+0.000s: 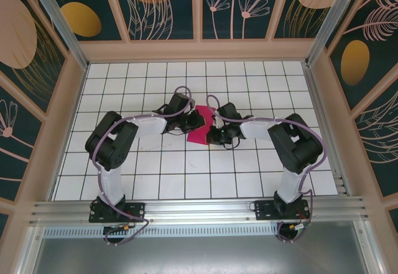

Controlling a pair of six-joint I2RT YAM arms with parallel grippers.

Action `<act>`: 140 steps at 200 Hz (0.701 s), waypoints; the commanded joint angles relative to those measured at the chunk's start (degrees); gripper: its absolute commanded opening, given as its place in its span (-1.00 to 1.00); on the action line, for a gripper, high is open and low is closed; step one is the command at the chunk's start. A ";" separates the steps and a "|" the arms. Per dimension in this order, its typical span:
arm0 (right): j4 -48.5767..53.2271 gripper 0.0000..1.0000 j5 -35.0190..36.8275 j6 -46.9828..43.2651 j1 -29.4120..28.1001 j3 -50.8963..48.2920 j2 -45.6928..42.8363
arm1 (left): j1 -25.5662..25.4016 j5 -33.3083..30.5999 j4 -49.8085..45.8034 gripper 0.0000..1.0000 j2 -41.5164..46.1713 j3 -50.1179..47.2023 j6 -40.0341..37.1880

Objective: Fold a paper plane with a square sheet of paper (pick it up from the middle)
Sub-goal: Fold the triangle a second time at the center of the table.

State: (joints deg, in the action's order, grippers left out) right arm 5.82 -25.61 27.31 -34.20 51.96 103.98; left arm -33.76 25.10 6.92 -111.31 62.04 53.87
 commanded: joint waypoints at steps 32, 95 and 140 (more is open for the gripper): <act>12.73 -1.00 7.53 -1.21 0.05 -5.35 4.86 | 0.92 -6.54 -5.83 -0.83 -3.24 1.44 -1.53; 12.57 -1.00 6.61 -1.38 0.29 -5.39 3.89 | 4.66 -5.59 -4.59 -0.83 -3.83 0.24 -3.71; 11.40 -1.00 3.12 -1.56 0.24 -0.66 0.33 | 4.69 -4.04 -4.54 -0.84 -5.31 -0.95 -4.29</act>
State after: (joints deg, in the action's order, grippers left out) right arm 5.06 -25.61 27.24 -34.15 51.68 103.24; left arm -29.89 22.41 3.90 -114.06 62.46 51.33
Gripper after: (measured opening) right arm 0.052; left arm 0.087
